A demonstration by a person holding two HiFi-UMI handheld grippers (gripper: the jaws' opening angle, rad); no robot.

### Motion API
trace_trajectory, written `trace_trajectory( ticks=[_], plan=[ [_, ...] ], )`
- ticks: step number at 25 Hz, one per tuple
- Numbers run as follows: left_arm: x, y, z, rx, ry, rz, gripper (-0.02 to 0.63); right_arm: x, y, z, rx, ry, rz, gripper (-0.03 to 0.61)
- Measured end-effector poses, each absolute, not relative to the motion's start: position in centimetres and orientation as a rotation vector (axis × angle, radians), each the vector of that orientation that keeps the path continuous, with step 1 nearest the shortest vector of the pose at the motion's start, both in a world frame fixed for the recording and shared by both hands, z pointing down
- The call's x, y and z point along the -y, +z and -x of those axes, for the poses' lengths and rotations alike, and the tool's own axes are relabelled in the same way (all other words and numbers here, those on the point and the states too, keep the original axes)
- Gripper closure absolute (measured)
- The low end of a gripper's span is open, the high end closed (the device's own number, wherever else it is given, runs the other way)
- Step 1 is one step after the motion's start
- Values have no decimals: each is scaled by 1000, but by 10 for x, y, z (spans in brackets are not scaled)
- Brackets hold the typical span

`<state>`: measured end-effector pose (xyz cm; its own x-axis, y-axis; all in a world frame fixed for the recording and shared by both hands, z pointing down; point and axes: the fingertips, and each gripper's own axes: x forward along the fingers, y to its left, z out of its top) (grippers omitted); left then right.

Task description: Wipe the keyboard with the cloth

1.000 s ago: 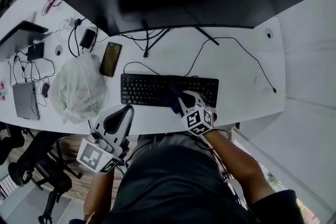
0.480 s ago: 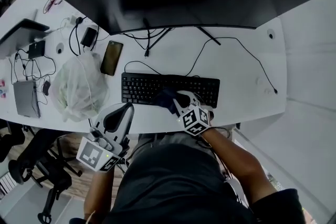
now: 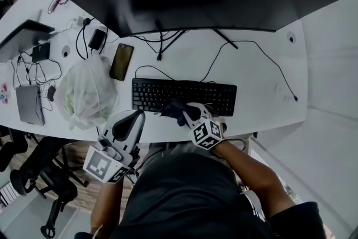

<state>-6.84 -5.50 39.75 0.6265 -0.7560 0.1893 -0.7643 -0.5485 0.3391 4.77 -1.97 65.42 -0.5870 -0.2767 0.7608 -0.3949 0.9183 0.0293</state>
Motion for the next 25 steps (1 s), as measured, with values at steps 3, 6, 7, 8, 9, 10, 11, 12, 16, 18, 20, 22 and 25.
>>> trace_trajectory(
  ticks=[3, 6, 7, 8, 9, 10, 11, 12, 16, 18, 20, 22, 25],
  plan=[
    [56, 402, 68, 1201, 42, -2463, 609, 100, 651, -48, 2219, 104, -642, 532],
    [57, 399, 69, 1213, 40, -2469, 609, 102, 655, -44, 2208, 165, -671, 532],
    [58, 398, 72, 1222, 35, -2468, 609, 80, 656, -40, 2215, 169, -637, 532],
    [59, 397, 76, 1232, 29, -2464, 609, 54, 657, -37, 2223, 173, -588, 532],
    [61, 397, 81, 1243, 24, -2458, 609, 31, 659, -33, 2229, 185, -533, 532],
    [61, 397, 87, 1254, 22, -2450, 609, 16, 661, -30, 2229, 199, -484, 532],
    [61, 399, 92, 1264, 24, -2444, 609, 13, 661, -28, 2226, 207, -450, 532],
    [61, 400, 97, 1272, 27, -2439, 609, 22, 660, -26, 2226, 203, -443, 532],
    [65, 406, 108, 1294, 39, -2435, 609, 111, 643, -27, 2223, 113, -636, 532],
    [66, 404, 112, 1306, 31, -2434, 609, 114, 650, -30, 2204, 155, -682, 532],
    [67, 402, 117, 1319, 19, -2431, 609, 71, 656, -27, 2221, 167, -625, 532],
    [68, 401, 123, 1329, 8, -2426, 609, 18, 660, -22, 2234, 198, -504, 532],
    [67, 406, 133, 1335, 9, -2413, 609, 10, 660, -15, 2232, 219, -441, 532]
  ],
)
